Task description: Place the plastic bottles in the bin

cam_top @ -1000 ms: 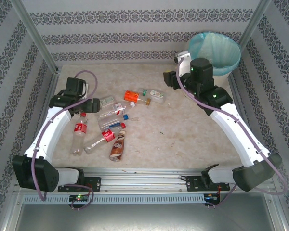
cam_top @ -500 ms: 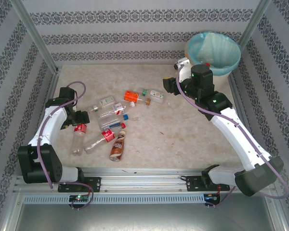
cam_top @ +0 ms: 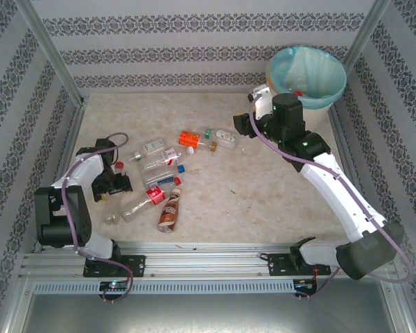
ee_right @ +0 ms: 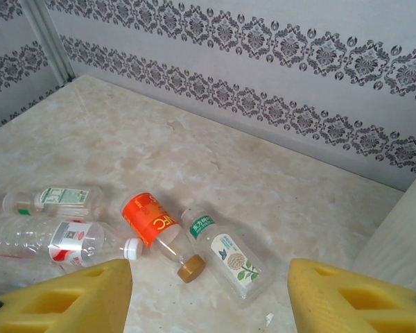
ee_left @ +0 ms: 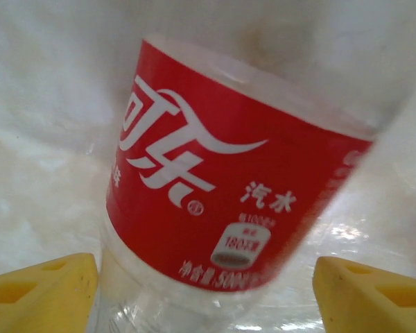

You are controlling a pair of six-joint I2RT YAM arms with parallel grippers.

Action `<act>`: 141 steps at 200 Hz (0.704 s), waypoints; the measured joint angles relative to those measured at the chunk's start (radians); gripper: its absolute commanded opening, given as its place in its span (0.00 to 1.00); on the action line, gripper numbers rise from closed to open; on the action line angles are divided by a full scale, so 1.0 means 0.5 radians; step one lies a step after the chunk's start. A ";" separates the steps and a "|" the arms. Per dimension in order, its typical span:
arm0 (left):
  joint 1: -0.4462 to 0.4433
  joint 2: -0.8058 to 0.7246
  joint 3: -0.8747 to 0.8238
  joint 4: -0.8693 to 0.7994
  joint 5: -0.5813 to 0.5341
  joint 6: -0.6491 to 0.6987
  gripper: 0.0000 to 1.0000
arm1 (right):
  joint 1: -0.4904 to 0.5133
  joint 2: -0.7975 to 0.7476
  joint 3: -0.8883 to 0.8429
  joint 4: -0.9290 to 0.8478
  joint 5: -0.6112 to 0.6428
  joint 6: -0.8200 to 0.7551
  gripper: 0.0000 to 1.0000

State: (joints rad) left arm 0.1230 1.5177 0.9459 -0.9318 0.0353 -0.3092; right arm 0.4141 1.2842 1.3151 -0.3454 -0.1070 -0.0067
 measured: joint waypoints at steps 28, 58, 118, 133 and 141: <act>0.007 0.019 -0.056 0.056 0.007 -0.005 0.72 | 0.000 0.018 0.000 0.000 -0.011 0.001 0.61; 0.010 0.019 -0.056 0.096 0.005 -0.004 0.64 | 0.000 0.037 0.000 -0.002 -0.017 0.001 0.62; 0.035 -0.105 -0.025 0.106 -0.056 0.036 0.59 | 0.000 0.037 0.000 -0.003 -0.017 0.002 0.62; 0.035 -0.227 0.023 0.098 -0.092 0.044 0.55 | 0.000 0.036 0.000 -0.003 -0.017 0.002 0.61; 0.037 -0.298 0.060 0.095 -0.102 0.057 0.53 | 0.001 0.036 0.000 -0.003 -0.017 0.008 0.61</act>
State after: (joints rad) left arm 0.1413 1.3685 0.9760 -0.8841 -0.0158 -0.2806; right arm 0.4145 1.3022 1.3151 -0.3470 -0.1154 -0.0025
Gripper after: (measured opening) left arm 0.549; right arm 0.617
